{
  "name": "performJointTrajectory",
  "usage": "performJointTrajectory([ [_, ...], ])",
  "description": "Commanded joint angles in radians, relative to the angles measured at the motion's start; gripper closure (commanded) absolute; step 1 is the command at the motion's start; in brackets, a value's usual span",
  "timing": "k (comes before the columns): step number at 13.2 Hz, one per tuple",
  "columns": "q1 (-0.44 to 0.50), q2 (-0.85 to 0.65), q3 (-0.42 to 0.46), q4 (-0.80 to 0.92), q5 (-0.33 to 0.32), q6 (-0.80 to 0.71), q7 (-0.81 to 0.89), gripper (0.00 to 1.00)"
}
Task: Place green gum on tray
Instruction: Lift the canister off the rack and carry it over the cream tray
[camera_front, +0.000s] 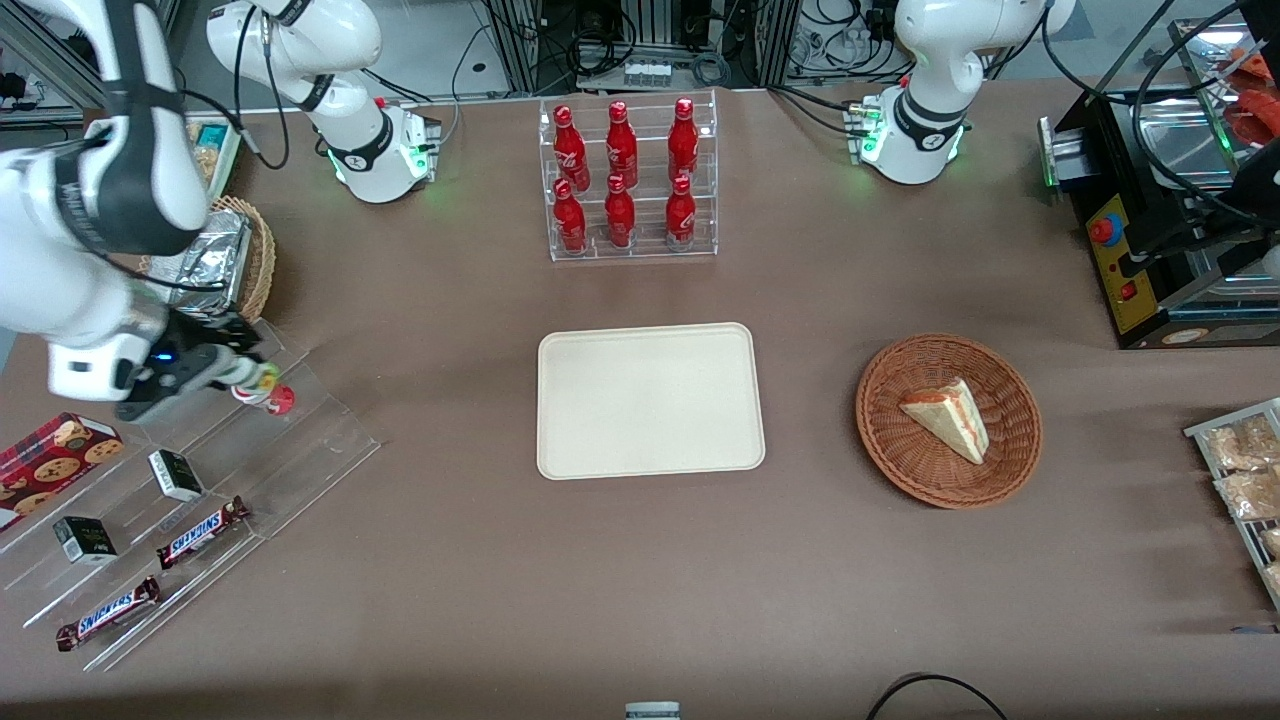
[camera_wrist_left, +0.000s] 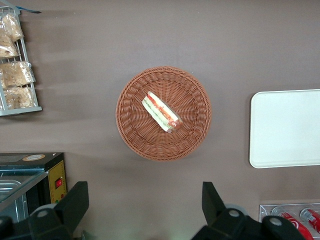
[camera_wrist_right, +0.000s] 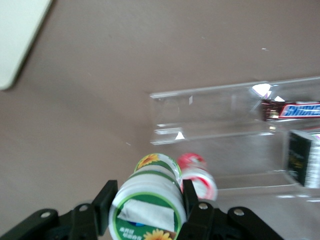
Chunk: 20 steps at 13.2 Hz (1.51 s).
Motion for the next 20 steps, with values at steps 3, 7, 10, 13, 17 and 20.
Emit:
performJointTrajectory([
  [3,0.235,0.096,-0.006,0.083,0.008,-0.015,0.421,1.00],
  [7,0.384,0.277,-0.006,0.265,0.052,-0.012,0.734,1.00],
  [10,0.471,0.401,-0.006,0.405,0.083,-0.011,0.947,1.00],
  [13,0.548,0.518,-0.006,0.514,0.081,0.044,1.119,1.00],
  [17,0.623,0.659,-0.006,0.621,0.080,0.161,1.297,1.00],
  [20,0.664,0.711,-0.008,0.639,0.080,0.236,1.368,1.00],
])
